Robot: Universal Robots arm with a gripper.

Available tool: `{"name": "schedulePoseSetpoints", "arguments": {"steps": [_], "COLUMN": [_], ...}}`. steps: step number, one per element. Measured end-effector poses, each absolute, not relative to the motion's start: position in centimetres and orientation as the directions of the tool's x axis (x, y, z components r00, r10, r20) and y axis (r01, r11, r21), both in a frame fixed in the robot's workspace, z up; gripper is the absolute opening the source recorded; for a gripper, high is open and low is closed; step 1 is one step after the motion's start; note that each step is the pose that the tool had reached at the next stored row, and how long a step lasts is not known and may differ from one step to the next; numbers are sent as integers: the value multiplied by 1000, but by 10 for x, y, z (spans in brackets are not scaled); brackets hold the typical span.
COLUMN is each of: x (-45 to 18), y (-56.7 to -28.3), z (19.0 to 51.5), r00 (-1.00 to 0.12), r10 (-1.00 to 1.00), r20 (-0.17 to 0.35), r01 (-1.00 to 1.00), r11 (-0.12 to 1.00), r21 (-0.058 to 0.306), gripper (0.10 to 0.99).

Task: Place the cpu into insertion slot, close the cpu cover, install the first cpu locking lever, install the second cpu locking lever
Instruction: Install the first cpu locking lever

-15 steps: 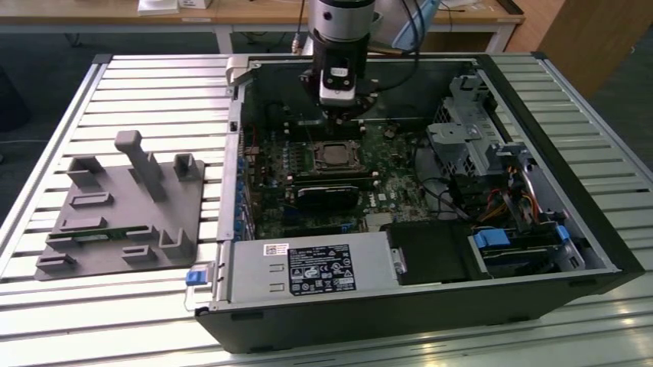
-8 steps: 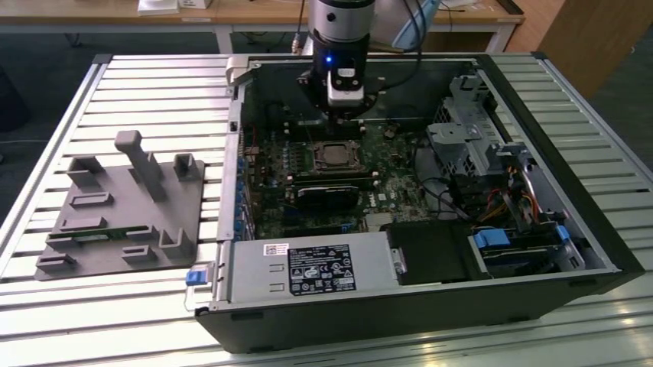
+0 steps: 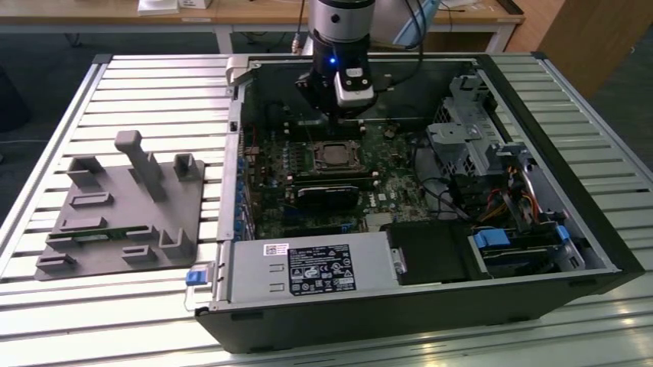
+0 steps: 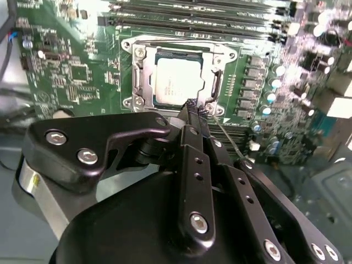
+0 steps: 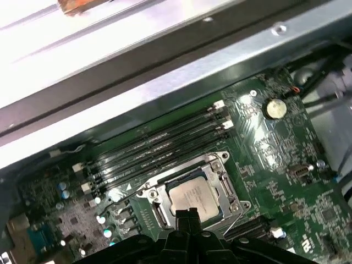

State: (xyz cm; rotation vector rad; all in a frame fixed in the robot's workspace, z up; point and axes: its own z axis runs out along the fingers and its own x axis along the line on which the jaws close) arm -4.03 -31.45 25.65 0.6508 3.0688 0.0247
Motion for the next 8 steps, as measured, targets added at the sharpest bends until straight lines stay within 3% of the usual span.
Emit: {"name": "schedulePoseSetpoints", "arguments": {"steps": [8], "x": [-40], "y": [-314], "z": [256], "r00": [-961], "r10": [278], "r20": [-1], "r01": [278], "r11": [960], "r21": [16], "gripper": [106]}}
